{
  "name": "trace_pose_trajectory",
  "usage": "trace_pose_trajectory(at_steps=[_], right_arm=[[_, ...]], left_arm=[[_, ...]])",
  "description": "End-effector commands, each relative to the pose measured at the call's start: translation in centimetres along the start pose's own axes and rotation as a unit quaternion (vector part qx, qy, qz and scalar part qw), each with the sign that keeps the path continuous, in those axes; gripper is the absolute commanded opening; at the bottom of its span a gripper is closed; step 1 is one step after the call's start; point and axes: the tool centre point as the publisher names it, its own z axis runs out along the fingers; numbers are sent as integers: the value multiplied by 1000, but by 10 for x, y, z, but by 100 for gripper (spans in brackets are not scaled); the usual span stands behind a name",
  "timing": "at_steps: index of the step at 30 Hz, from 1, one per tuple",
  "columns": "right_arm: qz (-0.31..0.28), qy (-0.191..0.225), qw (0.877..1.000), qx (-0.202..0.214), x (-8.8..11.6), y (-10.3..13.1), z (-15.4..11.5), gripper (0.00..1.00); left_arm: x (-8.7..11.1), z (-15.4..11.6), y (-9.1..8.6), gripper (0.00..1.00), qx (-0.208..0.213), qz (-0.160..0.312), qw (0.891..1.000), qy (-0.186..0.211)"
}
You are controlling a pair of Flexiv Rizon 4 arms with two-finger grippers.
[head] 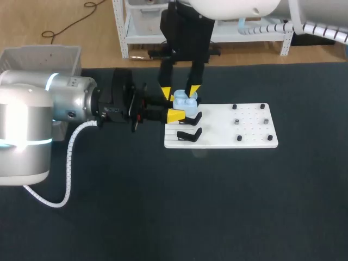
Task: Pick up each earbud case from the left stands, insert the matching earbuds, close the lid, and place the case in the box.
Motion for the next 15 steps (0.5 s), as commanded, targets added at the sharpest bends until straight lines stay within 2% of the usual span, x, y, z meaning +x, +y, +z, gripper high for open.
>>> trace_pose_trajectory(at_steps=[1,7,10,12,15], right_arm=[[0,-12,1000,0,8,-1,-3,100],[15,-42,999,-17,10,-7,-22,100],[61,-77,995,-22,0,-19,-29,100],[104,-109,988,-17,-10,-30,-30,100],[159,-134,978,-13,-23,-45,-27,100]], left_arm=[[0,0,-1,0,0,1,1000,0],[0,0,-1,0,0,1,1000,0],[0,0,-1,0,0,1,1000,0],[0,0,-1,0,0,1,1000,0],[0,0,-1,0,0,1,1000,0]])
